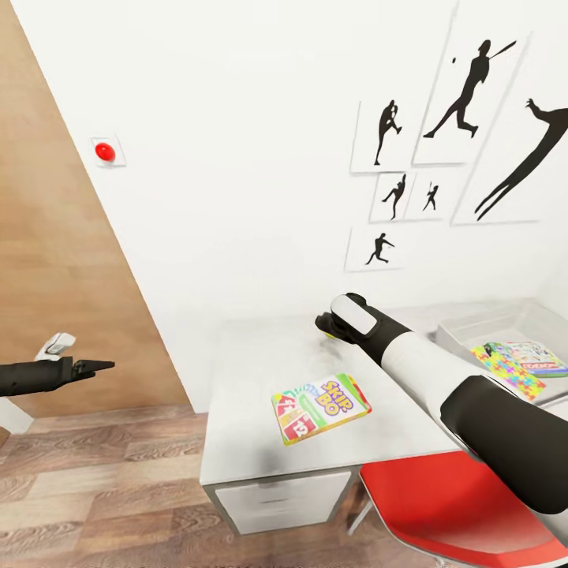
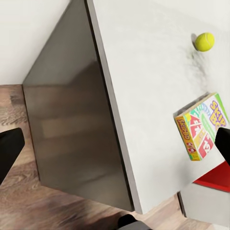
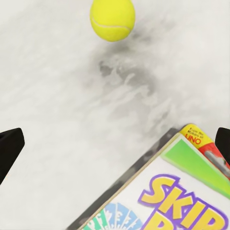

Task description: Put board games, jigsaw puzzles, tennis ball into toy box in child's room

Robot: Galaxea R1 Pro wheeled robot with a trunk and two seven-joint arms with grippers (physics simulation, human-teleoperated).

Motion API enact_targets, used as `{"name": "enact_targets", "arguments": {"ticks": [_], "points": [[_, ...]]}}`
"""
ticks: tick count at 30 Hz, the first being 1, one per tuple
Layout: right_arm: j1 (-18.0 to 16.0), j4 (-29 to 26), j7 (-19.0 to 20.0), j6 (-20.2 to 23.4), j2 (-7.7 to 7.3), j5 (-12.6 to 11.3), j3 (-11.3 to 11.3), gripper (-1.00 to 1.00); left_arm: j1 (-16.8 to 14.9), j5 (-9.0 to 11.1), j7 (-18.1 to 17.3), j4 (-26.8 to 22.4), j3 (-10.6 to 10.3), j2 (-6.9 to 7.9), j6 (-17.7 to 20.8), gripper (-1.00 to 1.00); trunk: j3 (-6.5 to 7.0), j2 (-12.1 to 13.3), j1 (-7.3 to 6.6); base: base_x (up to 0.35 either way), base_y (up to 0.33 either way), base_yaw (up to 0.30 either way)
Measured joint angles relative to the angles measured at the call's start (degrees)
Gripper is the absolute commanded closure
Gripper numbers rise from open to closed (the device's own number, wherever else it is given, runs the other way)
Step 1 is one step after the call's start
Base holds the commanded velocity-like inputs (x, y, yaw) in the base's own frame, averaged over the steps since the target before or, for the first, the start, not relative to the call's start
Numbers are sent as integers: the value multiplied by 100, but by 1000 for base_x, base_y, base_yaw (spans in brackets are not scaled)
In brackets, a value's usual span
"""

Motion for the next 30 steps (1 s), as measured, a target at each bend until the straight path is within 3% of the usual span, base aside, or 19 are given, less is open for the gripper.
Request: {"name": "enact_targets", "arguments": {"ticks": [30], "points": [[-1,168,-47,23,-94,-35,-26,-100,13,5,5,1,14,-8,-9,-100,-284,-1,0,27,14,0]]}}
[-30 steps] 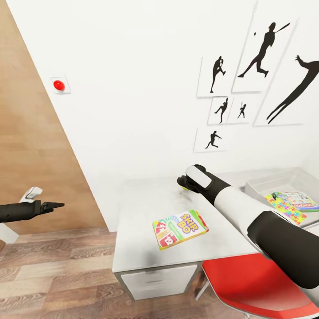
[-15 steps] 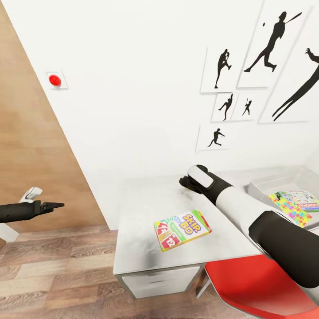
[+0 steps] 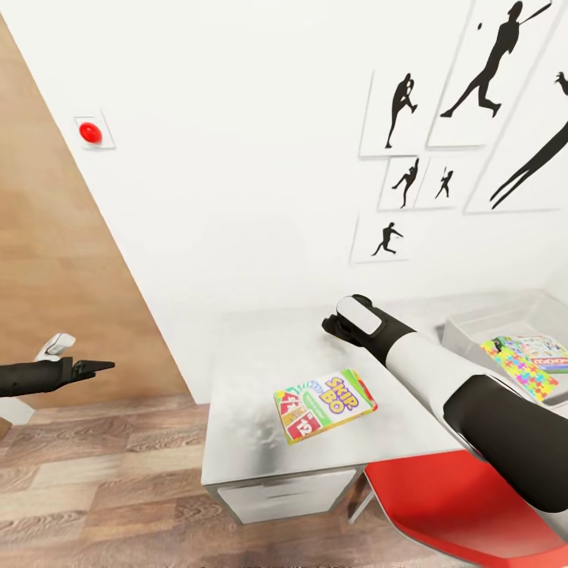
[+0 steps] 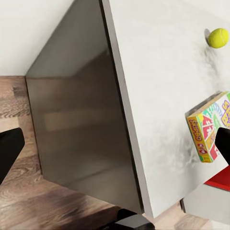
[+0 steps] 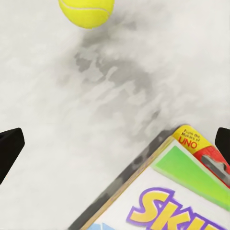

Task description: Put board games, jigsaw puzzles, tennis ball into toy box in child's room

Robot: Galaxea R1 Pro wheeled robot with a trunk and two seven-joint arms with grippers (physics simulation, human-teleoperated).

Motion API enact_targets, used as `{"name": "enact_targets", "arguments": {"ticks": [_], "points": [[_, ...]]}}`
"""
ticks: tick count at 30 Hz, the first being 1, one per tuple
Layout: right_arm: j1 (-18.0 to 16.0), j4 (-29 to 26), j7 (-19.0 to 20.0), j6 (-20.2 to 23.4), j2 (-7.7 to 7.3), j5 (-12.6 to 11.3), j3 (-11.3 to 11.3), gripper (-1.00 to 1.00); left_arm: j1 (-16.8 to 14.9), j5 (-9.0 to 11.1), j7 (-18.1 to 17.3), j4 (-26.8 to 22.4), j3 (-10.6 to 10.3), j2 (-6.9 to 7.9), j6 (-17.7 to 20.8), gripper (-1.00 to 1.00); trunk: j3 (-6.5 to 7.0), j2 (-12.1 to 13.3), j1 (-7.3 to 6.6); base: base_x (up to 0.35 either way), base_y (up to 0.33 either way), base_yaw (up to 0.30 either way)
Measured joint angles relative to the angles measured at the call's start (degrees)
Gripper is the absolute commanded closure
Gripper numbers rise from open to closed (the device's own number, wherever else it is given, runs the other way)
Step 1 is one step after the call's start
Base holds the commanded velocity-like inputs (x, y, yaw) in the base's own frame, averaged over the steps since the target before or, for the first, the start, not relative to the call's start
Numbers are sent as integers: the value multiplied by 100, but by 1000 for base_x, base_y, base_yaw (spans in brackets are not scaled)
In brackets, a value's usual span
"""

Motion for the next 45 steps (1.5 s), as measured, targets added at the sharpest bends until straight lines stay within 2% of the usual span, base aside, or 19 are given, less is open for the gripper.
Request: {"name": "enact_targets", "arguments": {"ticks": [16,33,45], "points": [[-1,337,0,7,7,-4,-9,-100,6,2,-1,0,-3,0,-1,-100,-151,0,0,0,0,0],[-1,368,-1,7,5,-26,-19,-100,5,2,-8,0,-1,0,-8,-100,-312,-1,0,0,0,0],[-1,424,-22,70,-6,-30,-197,-100,5,2,-9,0,0,-7,-9,-100,-426,-1,0,0,0,0]]}}
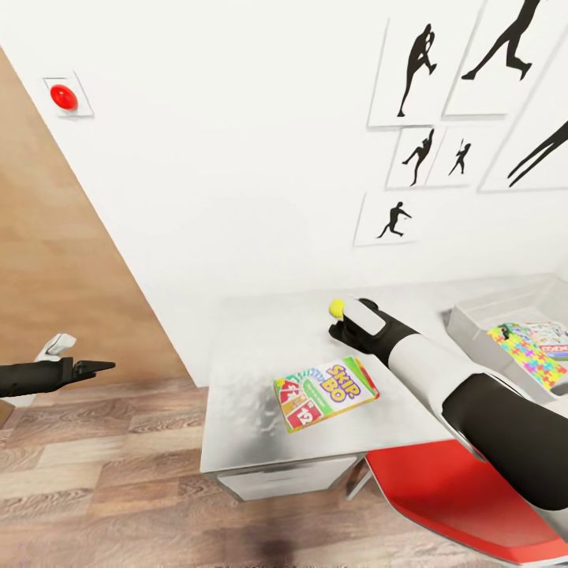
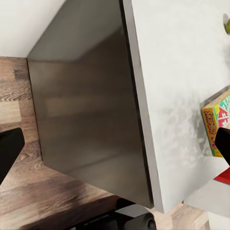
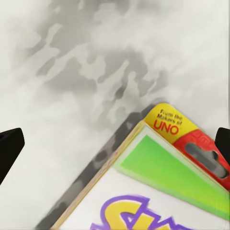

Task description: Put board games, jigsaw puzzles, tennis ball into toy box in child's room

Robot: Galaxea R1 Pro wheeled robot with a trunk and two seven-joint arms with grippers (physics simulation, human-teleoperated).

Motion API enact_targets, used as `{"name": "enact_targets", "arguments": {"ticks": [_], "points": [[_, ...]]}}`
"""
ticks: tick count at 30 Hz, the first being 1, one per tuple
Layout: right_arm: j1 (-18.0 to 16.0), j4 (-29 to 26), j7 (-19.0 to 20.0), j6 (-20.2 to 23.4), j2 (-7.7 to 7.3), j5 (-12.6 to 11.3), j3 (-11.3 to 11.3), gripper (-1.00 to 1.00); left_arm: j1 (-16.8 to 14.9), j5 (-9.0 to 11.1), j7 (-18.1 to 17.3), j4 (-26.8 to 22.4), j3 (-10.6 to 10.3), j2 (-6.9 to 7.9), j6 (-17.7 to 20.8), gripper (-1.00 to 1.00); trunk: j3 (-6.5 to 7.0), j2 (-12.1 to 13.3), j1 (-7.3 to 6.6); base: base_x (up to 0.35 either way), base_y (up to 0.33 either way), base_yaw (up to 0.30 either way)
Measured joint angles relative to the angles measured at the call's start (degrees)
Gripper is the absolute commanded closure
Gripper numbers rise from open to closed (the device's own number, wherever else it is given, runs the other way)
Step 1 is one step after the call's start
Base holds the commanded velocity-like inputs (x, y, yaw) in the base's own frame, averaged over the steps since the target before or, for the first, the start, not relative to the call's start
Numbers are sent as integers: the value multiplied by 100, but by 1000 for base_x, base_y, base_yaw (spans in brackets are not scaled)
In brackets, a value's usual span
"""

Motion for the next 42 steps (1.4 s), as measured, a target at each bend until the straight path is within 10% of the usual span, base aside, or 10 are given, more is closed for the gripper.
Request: {"name": "enact_targets", "arguments": {"ticks": [42], "points": [[-1,206,-5,331,-15,-13,-37,-100,0,8,-16,0,-1,-10,0,-100,-394,-1,0,0,0,0]]}}
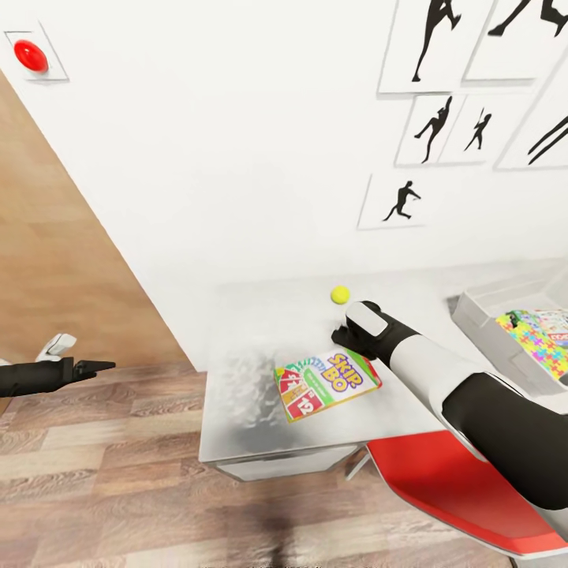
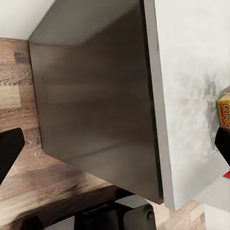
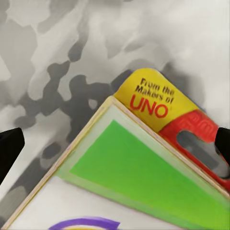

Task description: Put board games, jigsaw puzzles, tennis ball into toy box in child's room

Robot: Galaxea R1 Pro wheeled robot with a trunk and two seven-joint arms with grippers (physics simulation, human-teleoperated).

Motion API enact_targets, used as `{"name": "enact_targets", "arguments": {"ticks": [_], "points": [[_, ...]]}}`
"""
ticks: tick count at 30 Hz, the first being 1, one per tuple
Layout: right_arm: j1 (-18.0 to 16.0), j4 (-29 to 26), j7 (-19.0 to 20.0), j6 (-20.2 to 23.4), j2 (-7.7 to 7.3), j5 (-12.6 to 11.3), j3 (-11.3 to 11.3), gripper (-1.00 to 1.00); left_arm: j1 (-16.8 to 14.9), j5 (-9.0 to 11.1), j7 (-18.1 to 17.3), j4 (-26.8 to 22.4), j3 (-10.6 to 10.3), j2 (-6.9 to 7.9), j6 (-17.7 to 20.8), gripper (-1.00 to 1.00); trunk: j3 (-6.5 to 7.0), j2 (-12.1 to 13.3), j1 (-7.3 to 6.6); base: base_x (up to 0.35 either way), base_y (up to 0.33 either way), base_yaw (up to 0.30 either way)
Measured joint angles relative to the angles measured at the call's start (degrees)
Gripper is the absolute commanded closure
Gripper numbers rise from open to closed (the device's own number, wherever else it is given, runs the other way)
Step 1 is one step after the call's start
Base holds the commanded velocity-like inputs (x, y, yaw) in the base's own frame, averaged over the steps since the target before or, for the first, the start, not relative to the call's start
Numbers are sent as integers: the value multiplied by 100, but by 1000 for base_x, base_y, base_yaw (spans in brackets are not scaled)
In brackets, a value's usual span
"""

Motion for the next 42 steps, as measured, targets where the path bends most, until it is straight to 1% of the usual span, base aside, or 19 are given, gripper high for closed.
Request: {"name": "enact_targets", "arguments": {"ticks": [15,17,21,25,42], "points": [[-1,20,-6,100,8,-31,-12,-100,0,8,0,0,-2,-9,9,-100,-24,-1,0,-5,0,0],[-1,21,-7,164,8,-21,-67,-100,0,9,-1,0,-2,-9,9,-100,-24,-1,0,-66,0,0],[0,21,-8,289,8,-22,-317,-100,0,10,-7,-1,-1,-10,9,-100,-24,-1,0,-31,0,0],[0,21,-8,313,8,-18,-384,-100,0,10,-20,0,0,-10,9,-100,-24,-1,0,-7,0,0],[0,20,-7,327,9,-15,-408,-100,0,11,-33,0,1,-4,9,-100,-24,-1,0,-21,32,0]]}}
